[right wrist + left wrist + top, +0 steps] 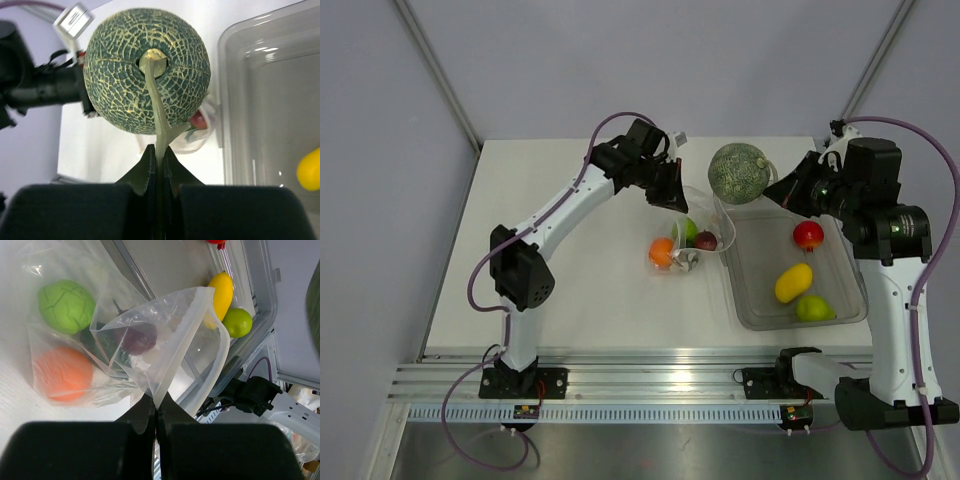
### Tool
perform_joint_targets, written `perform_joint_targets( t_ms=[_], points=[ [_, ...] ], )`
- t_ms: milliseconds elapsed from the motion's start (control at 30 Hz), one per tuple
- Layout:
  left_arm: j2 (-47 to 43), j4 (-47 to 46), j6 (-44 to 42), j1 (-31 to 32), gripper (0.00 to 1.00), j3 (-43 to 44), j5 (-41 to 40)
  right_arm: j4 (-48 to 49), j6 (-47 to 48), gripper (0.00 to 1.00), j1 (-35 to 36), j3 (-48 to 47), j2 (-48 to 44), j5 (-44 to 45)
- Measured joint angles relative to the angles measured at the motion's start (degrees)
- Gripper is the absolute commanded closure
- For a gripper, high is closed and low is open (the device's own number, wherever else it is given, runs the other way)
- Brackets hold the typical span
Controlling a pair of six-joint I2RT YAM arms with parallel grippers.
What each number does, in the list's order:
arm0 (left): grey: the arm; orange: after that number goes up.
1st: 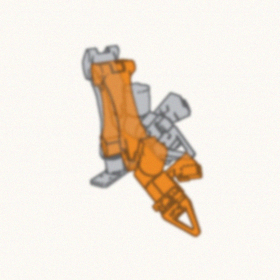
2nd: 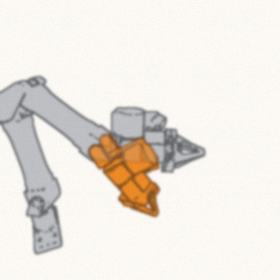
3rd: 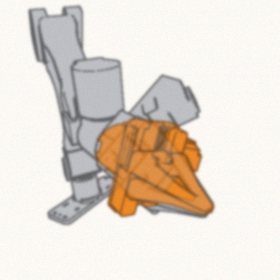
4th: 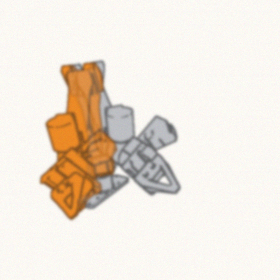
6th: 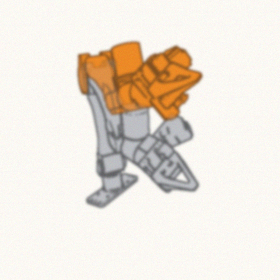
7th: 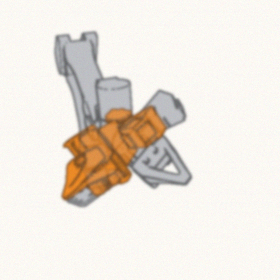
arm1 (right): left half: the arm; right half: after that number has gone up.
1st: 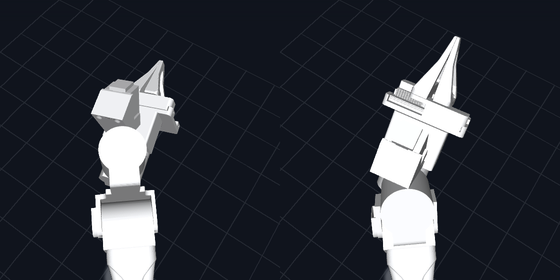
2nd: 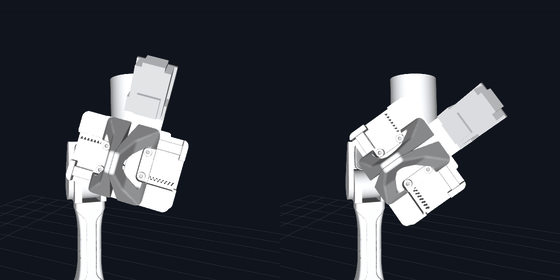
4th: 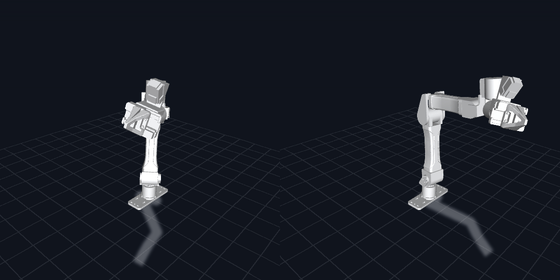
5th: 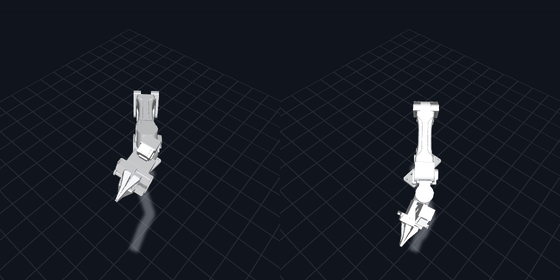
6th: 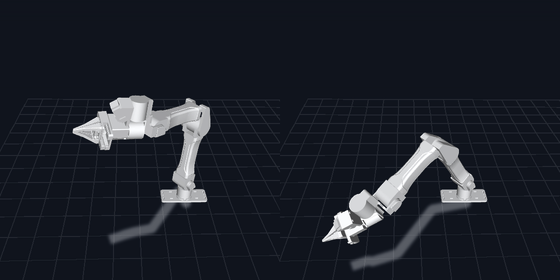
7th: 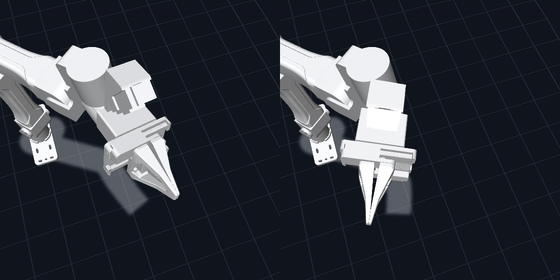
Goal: Place the food in the zip-top bag and seal the zipper
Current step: Place the fake fruit in the zipper food storage bag.
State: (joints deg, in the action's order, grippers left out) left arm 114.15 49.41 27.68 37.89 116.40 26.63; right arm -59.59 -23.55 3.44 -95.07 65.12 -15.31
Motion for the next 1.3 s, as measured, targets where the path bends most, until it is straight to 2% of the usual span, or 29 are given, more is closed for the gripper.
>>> perform_joint_targets(
  t_ms=[200, 433, 700, 1000, 1300],
  points=[
    [1.5, -0.1, 0.7, -0.4, 1.00, 0.7, 1.2, 2.3, -2.5, 1.00, 4.7, 4.2, -2.2, -4.4],
    [2.0, 0.0, 1.4, -0.6, 1.00, 0.7, 2.4, 6.6, -5.0, 1.00, 10.8, 16.3, -3.0, -4.2],
    [2.0, -0.2, 2.4, -1.7, 1.00, 0.7, 4.2, 8.3, -5.4, 1.00, 11.1, 27.4, 1.7, -0.5],
    [2.0, -0.3, 2.5, -1.8, 1.00, 0.7, 6.0, 6.3, -4.6, 1.00, 11.2, 27.8, 4.3, 6.4],
    [2.0, -0.8, 2.7, -1.8, 1.00, 0.7, 6.7, 2.6, -3.1, 1.00, 11.3, 23.8, 3.8, 10.7]
  ],
)
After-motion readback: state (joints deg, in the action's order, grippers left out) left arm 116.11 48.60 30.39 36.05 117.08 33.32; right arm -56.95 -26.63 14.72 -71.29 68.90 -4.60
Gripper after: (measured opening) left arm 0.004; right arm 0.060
